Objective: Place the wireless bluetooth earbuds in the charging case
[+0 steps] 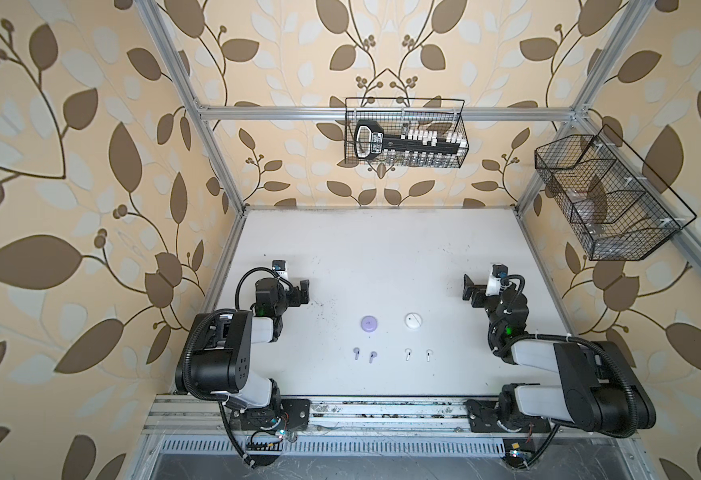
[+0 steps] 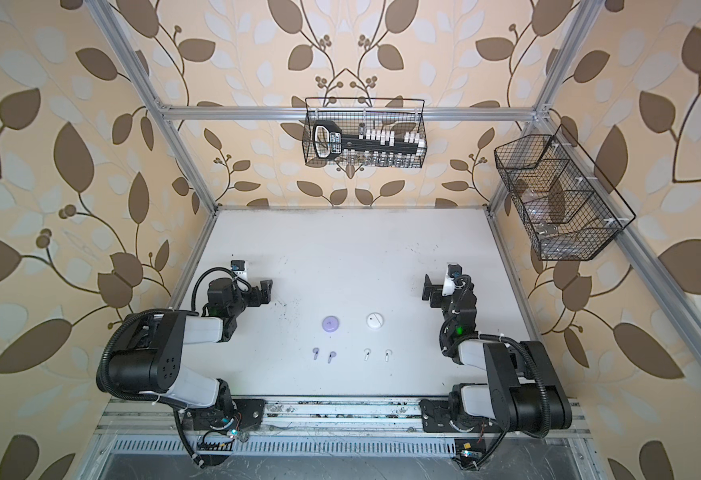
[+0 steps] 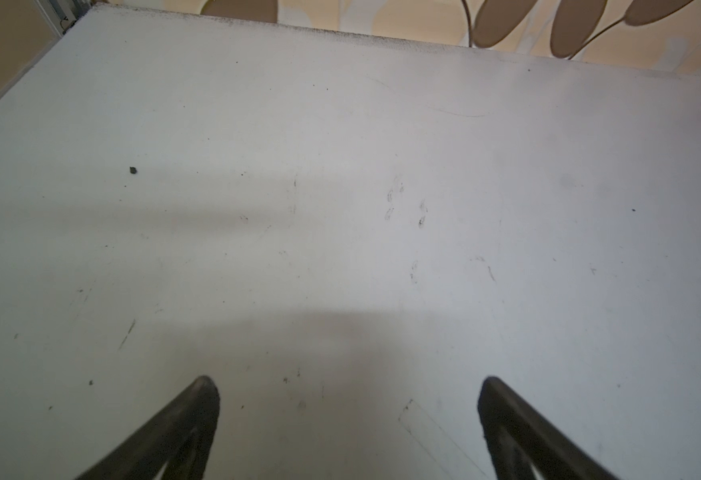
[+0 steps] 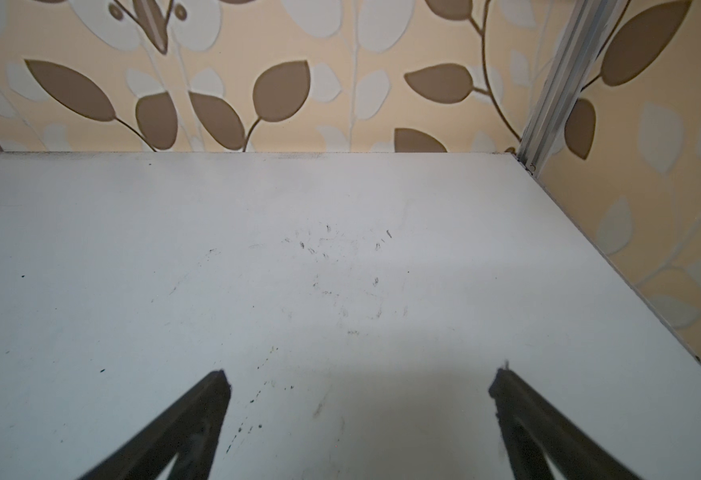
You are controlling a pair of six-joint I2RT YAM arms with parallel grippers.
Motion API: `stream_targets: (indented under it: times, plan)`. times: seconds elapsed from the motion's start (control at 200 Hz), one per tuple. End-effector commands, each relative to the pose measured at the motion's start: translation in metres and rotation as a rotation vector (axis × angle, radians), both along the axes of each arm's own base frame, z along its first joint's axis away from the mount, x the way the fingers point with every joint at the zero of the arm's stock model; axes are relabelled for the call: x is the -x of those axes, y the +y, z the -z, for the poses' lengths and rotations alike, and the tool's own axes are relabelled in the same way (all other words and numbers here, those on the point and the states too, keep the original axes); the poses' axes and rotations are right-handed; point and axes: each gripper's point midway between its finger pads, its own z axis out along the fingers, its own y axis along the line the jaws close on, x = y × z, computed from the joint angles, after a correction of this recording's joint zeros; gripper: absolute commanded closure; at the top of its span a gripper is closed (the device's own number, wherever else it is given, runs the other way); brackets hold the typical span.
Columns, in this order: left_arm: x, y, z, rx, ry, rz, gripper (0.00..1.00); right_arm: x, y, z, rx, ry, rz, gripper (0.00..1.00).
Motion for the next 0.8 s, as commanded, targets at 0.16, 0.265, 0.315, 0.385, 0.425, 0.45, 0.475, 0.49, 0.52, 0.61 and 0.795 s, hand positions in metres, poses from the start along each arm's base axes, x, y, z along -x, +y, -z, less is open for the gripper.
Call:
stream_targets:
  times: [0.16, 0.265, 0.315, 0.385, 0.425, 0.45, 0.475, 0.49, 0.52, 0.61, 0.795]
  plan:
    - [-0.021, 0.01, -0.046, -0.001, 0.072, -0.041, 0.01, -0.02, -0.03, -0.026, -0.059, 0.179, 0.258, 0.0]
    - [-0.023, 0.013, -0.05, 0.01, 0.22, -0.055, 0.01, -0.017, -0.043, -0.03, -0.17, 0.277, 0.415, 0.0]
    - [-0.022, 0.011, -0.054, 0.018, 0.298, -0.049, 0.01, -0.018, -0.039, -0.034, -0.223, 0.33, 0.436, 0.0]
    - [-0.018, 0.004, -0.05, 0.038, 0.421, -0.003, 0.01, -0.018, -0.025, -0.035, -0.287, 0.409, 0.416, 0.0]
    - [-0.014, -0.002, -0.052, 0.053, 0.471, 0.026, 0.01, -0.019, -0.01, -0.034, -0.297, 0.434, 0.358, 0.0]
    - [-0.013, -0.006, -0.055, 0.065, 0.494, 0.049, 0.01, -0.019, 0.001, -0.035, -0.278, 0.442, 0.323, 0.0]
    - [-0.01, -0.01, -0.058, 0.077, 0.512, 0.07, 0.01, -0.018, 0.009, -0.037, -0.25, 0.453, 0.302, 0.0]
    - [-0.009, -0.013, -0.059, 0.085, 0.52, 0.083, 0.01, -0.017, 0.016, -0.038, -0.23, 0.462, 0.285, 0.0]
    - [-0.006, -0.018, -0.063, 0.1, 0.529, 0.112, 0.01, -0.013, 0.029, -0.039, -0.194, 0.484, 0.251, 0.0]
    - [0.004, -0.038, -0.075, 0.115, 0.534, 0.203, 0.01, 0.0, 0.068, -0.036, -0.119, 0.539, 0.134, 0.0]
    - [0.027, -0.081, -0.084, 0.064, 0.482, 0.363, 0.01, 0.039, 0.15, -0.011, -0.11, 0.598, -0.176, 0.0]
